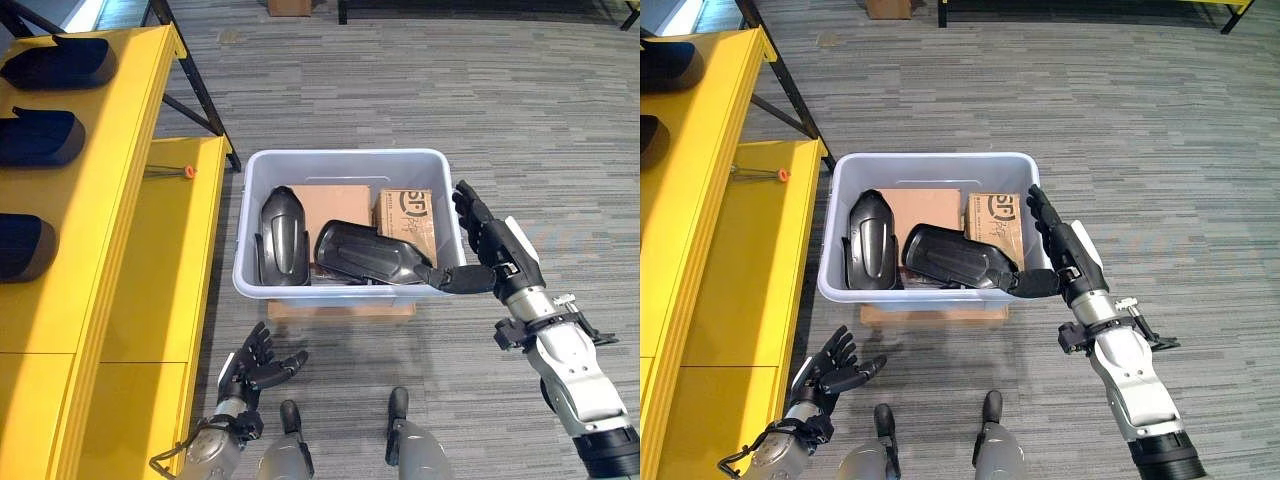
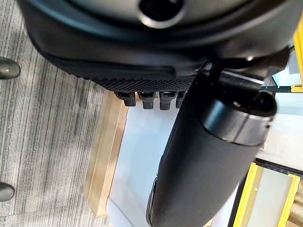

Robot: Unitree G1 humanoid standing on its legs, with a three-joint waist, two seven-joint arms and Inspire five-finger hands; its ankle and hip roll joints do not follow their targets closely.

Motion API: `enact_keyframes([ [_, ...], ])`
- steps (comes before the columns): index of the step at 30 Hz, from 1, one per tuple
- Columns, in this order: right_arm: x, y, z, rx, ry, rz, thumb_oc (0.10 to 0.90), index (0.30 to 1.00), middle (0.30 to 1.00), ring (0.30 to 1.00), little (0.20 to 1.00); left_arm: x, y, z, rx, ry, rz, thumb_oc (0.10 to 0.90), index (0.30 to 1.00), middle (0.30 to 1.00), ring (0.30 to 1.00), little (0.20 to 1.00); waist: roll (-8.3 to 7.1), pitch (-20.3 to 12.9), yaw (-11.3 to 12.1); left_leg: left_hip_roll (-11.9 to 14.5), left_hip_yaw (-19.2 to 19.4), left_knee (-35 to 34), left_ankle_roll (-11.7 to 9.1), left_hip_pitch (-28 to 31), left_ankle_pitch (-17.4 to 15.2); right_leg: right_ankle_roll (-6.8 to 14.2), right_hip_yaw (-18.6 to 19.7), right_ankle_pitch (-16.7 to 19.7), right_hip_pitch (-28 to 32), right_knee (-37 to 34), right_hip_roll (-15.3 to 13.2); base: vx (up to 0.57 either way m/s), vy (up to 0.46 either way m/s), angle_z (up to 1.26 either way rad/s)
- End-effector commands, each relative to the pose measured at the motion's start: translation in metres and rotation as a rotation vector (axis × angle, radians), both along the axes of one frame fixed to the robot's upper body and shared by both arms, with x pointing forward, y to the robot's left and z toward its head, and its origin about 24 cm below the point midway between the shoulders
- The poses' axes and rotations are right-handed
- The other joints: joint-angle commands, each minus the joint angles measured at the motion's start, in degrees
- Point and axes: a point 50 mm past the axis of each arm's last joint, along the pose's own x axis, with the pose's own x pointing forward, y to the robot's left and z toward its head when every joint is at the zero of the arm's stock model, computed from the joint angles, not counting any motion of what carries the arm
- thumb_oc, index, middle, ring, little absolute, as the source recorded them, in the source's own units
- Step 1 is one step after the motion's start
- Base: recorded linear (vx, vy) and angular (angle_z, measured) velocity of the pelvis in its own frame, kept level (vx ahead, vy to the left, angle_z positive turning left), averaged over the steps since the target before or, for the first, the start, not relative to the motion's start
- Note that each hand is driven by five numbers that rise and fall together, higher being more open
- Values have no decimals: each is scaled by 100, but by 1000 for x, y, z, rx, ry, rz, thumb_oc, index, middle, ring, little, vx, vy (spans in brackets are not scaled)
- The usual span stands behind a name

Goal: Move parts from the plastic box to the shelf.

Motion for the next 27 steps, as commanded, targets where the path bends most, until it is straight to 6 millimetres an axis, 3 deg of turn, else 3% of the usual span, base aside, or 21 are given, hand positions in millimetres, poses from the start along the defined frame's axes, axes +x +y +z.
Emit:
enact_keyframes([
  [1,18,12,65,-12,-244,44,900,1000,1000,1000,1000,14,13,39,71,-177,-63,900,1000,1000,1000,1000,-275,-137,153,277,-204,403,-178,24,-429,266,199,-257,227,-196,-187,0,0,0],
  [11,41,41,85,-44,-274,79,900,1000,1000,1000,1000,20,17,45,85,-197,-56,900,1000,1000,1000,1000,-326,-19,283,187,-255,440,-150,-33,-460,264,205,-204,263,-216,-267,-1,3,1],
  [27,59,81,83,40,-234,125,900,1000,1000,1000,1000,22,20,46,93,-191,-30,900,1000,1000,1000,1000,-357,55,449,122,-321,494,-104,-92,-512,264,187,-172,278,-217,-316,0,0,0],
])
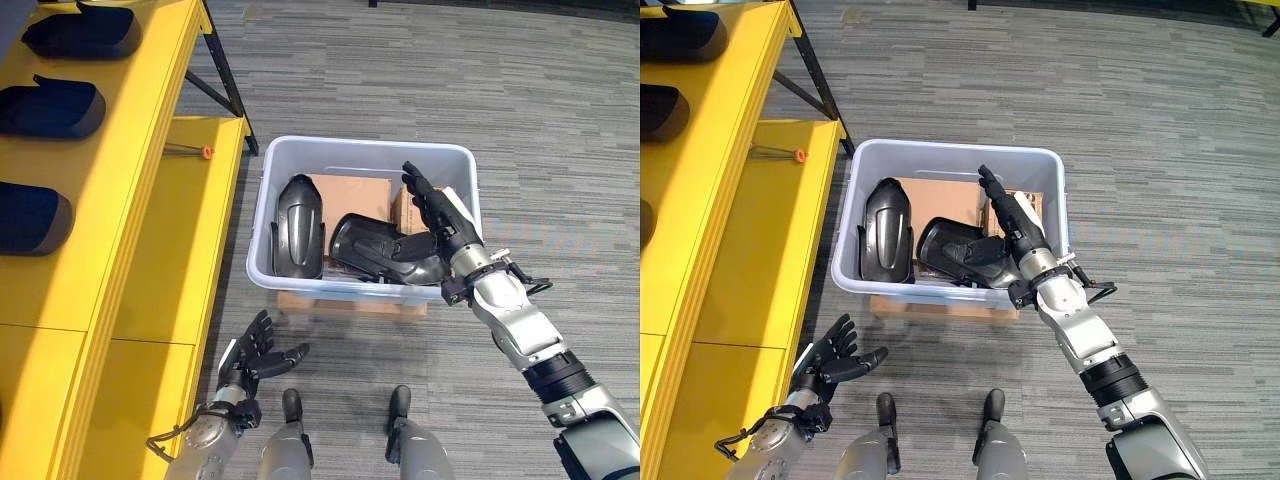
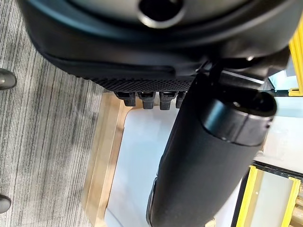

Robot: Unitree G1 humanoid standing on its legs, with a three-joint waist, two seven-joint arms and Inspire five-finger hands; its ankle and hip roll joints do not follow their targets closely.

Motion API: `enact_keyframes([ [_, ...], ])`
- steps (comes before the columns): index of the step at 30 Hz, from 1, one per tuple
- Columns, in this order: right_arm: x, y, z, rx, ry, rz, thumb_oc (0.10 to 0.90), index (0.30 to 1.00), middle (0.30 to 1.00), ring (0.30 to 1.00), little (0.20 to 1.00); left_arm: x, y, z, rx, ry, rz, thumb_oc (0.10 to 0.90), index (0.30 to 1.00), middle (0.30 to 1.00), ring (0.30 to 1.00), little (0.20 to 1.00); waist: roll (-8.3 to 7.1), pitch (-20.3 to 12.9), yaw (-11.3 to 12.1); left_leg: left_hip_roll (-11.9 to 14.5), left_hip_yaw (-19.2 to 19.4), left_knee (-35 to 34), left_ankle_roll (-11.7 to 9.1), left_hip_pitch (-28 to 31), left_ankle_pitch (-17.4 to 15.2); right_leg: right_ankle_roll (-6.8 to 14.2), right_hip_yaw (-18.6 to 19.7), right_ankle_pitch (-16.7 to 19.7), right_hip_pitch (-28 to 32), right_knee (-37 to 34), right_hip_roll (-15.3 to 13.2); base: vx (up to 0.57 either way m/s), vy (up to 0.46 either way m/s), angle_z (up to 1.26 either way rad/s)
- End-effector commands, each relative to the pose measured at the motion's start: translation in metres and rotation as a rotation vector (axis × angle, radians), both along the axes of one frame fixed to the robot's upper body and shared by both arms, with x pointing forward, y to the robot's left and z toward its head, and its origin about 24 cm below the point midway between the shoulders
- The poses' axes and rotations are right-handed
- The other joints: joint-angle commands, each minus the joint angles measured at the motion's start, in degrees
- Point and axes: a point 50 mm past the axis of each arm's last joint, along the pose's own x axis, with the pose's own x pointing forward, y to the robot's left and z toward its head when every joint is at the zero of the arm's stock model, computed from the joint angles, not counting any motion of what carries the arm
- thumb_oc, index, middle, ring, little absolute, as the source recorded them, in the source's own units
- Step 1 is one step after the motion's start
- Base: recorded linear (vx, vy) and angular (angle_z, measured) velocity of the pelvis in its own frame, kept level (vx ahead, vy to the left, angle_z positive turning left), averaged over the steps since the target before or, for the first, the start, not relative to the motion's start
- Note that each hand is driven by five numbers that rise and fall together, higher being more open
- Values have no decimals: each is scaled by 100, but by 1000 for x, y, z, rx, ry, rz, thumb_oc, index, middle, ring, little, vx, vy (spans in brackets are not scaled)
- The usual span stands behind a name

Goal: Move parts from the plastic box to the shelf.

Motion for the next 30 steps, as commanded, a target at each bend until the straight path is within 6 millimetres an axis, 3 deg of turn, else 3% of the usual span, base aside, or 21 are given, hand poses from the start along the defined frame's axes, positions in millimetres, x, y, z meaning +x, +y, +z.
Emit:
enact_keyframes([
  [1,11,25,77,43,-283,77,900,1000,1000,1000,1000,11,16,37,46,-163,-11,900,1000,1000,1000,1000,-281,-78,98,196,-268,533,-117,-61,-505,237,240,-120,287,-247,-264,-11,7,4],
  [9,23,21,86,-138,-333,-2,900,1000,1000,1000,1000,11,17,39,43,-179,-6,900,1000,1000,1000,1000,-209,33,178,190,-307,539,-121,-149,-466,234,231,-115,207,-221,-279,-1,1,0],
  [16,29,18,74,-114,-291,-52,900,1000,1000,1000,1000,12,15,37,27,-180,4,900,1000,1000,1000,1000,-128,165,189,192,-313,520,-122,-223,-411,228,234,-110,109,-185,-275,-5,1,0],
  [22,26,25,58,-89,-243,-23,900,1000,1000,1000,1000,12,14,37,31,-177,11,900,1000,1000,1000,1000,-102,211,189,193,-315,541,-119,-255,-410,233,226,-116,92,-171,-290,0,0,0],
  [30,16,35,54,-41,-253,33,900,1000,1000,1000,1000,13,14,37,33,-179,25,900,1000,1000,1000,1000,-97,250,164,180,-318,544,-111,-264,-416,239,225,-113,74,-142,-316,0,0,0],
])
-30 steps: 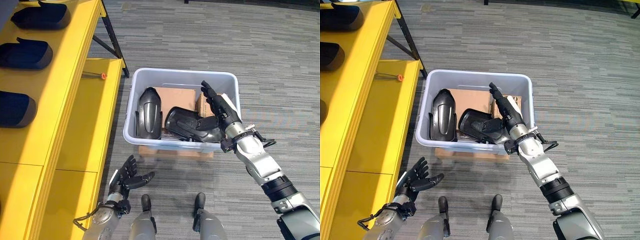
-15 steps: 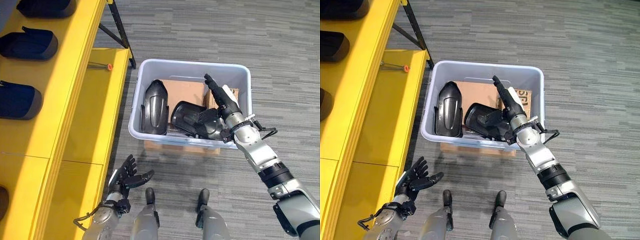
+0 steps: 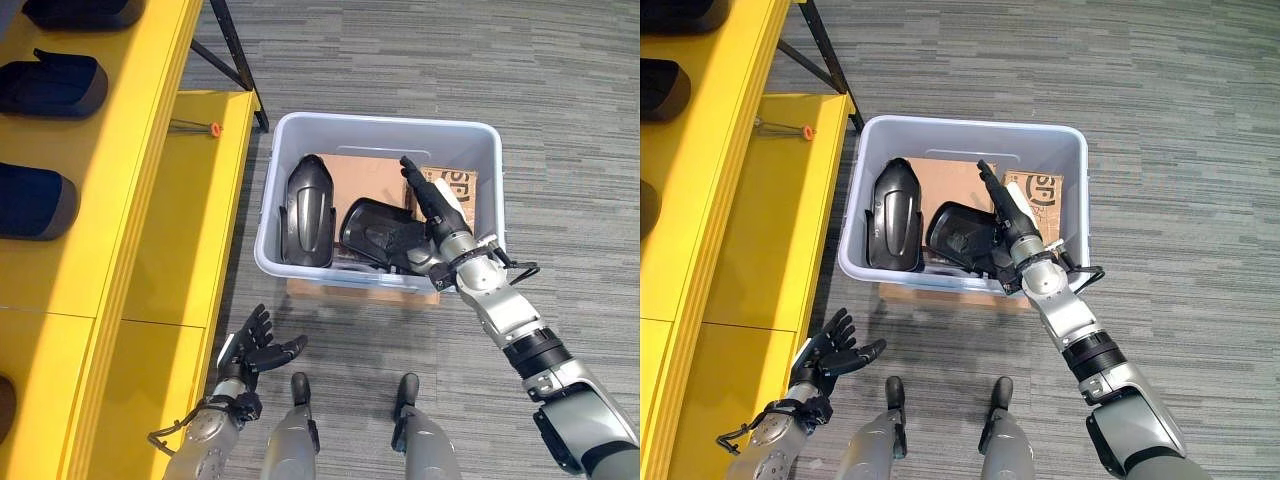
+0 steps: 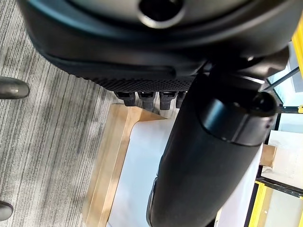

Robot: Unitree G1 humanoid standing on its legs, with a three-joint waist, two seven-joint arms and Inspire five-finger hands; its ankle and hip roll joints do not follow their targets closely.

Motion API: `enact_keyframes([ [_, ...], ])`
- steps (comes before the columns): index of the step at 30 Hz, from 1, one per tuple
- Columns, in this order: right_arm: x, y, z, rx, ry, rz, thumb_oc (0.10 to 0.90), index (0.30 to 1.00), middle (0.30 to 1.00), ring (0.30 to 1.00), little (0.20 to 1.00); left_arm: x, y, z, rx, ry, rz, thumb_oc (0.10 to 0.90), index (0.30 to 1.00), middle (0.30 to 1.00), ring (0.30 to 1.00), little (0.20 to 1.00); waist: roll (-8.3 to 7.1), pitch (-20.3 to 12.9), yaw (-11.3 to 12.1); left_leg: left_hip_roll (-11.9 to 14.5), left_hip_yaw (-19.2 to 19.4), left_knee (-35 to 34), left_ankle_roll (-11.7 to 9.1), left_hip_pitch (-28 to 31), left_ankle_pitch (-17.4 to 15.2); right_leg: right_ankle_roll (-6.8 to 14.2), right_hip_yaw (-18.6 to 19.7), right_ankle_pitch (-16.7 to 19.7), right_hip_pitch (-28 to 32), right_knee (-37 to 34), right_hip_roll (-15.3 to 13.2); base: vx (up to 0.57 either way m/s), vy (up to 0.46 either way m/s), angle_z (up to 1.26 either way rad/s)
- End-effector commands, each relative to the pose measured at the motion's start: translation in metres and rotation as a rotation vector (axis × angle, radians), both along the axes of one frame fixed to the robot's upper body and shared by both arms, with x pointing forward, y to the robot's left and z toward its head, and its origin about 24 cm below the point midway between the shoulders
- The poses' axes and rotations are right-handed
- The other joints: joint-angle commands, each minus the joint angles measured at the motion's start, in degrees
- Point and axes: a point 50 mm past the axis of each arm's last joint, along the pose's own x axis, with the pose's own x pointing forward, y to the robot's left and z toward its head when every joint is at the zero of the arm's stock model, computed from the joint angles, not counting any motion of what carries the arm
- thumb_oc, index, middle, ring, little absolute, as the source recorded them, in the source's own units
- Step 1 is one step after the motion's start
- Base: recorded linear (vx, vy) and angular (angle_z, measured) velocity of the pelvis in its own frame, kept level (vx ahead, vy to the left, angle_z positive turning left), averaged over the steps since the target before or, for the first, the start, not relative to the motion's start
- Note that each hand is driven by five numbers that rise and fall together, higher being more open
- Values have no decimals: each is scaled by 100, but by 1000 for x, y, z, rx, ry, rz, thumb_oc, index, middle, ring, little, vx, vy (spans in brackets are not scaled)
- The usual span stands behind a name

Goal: Move parts from the plastic box to the shelf.

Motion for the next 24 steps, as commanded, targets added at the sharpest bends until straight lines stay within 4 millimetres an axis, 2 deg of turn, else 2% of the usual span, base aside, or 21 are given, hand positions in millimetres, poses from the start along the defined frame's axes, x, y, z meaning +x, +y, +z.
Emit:
enact_keyframes([
  [1,-10,24,56,68,-258,127,900,1000,1000,1000,1000,6,15,32,62,-154,5,900,1000,1000,1000,1000,-275,-42,33,191,-250,528,-105,-126,-420,240,253,-102,185,-180,-304,0,0,0],
  [10,-14,23,53,47,-274,122,900,1000,1000,1000,1000,5,14,31,73,-150,-1,900,1000,1000,1000,1000,-279,18,31,185,-257,584,-93,-201,-431,245,258,-103,133,-162,-316,0,0,0],
  [24,-10,-3,53,-76,-308,-11,900,1000,1000,1000,1000,8,12,35,79,-174,-4,900,1000,1000,1000,1000,-172,201,-1,185,-228,584,-106,-287,-383,243,293,-110,-43,-76,-302,0,0,0],
])
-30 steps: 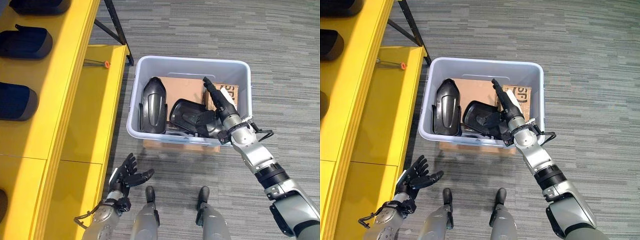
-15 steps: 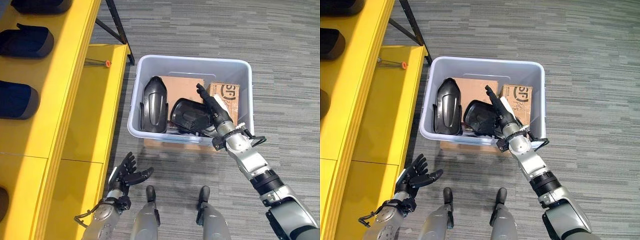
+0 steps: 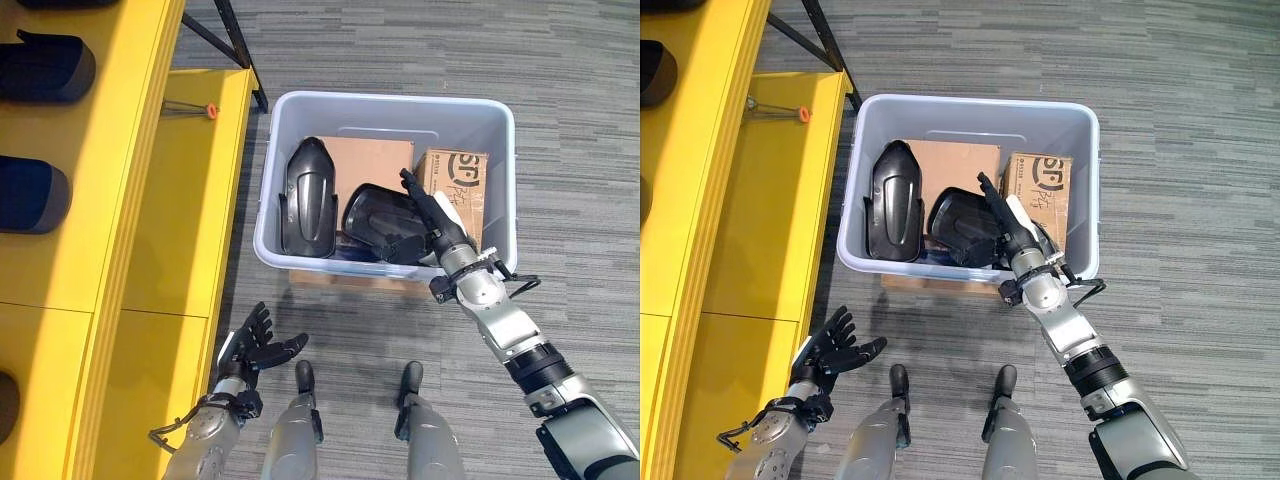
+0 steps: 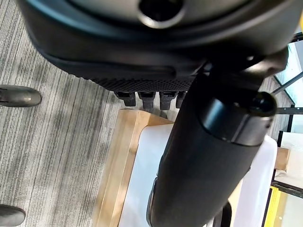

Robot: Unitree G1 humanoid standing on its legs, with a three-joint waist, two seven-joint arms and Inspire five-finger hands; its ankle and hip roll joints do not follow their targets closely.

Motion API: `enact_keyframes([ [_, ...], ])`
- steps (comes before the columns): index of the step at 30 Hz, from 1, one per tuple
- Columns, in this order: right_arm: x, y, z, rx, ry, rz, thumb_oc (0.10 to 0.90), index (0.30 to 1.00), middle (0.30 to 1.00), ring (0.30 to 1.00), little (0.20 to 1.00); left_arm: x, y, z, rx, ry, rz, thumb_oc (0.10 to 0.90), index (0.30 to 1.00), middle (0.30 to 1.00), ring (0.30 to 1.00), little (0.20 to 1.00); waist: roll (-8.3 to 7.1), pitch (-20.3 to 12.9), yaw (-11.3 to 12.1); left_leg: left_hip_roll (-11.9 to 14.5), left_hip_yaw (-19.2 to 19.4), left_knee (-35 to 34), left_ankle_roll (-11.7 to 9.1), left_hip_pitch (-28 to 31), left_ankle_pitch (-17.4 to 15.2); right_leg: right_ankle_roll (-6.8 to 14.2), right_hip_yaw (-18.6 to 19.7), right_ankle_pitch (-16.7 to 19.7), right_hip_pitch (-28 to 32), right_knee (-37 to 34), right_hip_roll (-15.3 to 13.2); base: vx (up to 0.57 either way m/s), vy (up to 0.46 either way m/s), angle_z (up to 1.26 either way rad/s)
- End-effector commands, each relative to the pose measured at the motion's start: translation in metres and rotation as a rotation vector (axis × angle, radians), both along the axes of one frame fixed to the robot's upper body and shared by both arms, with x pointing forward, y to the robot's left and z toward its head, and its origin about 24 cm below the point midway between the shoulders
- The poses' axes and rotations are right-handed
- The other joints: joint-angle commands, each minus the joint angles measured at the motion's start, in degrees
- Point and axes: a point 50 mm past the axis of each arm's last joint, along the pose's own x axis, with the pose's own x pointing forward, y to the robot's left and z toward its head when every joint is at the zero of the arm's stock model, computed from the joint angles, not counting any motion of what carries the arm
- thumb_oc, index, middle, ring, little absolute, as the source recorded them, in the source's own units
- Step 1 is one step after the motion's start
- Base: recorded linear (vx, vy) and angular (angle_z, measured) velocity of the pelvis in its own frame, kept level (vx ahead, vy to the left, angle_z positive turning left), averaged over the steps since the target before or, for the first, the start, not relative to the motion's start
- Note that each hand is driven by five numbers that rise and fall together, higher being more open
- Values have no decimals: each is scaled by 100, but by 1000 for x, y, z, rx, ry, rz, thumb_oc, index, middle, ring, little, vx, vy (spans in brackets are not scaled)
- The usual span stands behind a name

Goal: Move parts from the plastic box to the shelf.

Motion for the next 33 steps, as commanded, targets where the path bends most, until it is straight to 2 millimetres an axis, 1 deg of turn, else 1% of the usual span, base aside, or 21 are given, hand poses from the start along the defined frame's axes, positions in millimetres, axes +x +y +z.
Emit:
enact_keyframes([
  [1,1,1,64,-13,-294,13,900,1000,1000,1000,1000,5,12,33,72,-166,-6,900,1000,1000,1000,1000,-238,-68,-2,197,-224,571,-108,-147,-381,227,300,-72,122,-171,-251,0,0,0],
  [15,0,-22,77,-78,-347,-55,900,1000,1000,1000,1000,5,9,31,61,-166,-11,900,1000,1000,1000,1000,-148,24,-93,226,-146,517,-139,-127,-363,216,408,-150,-47,-37,-190,3,-4,-2],
  [21,-2,-33,73,-114,-332,-76,900,1000,1000,1000,1000,5,9,32,63,-170,-13,900,1000,1000,1000,1000,-109,87,-140,237,-118,504,-152,-157,-340,219,427,-170,-149,27,-169,2,-8,-3],
  [27,-5,-48,67,-182,-305,-111,900,1000,1000,1000,1000,5,8,31,64,-170,-16,900,1000,1000,1000,1000,-37,198,-179,241,-102,525,-164,-228,-327,210,442,-207,-306,145,-155,1,-6,0],
  [33,-3,-57,70,-247,-302,-137,900,1000,1000,1000,1000,5,7,31,61,-172,-18,900,1000,1000,1000,1000,12,306,-203,245,-89,547,-175,-329,-301,192,470,-230,-476,257,-137,1,-9,0],
])
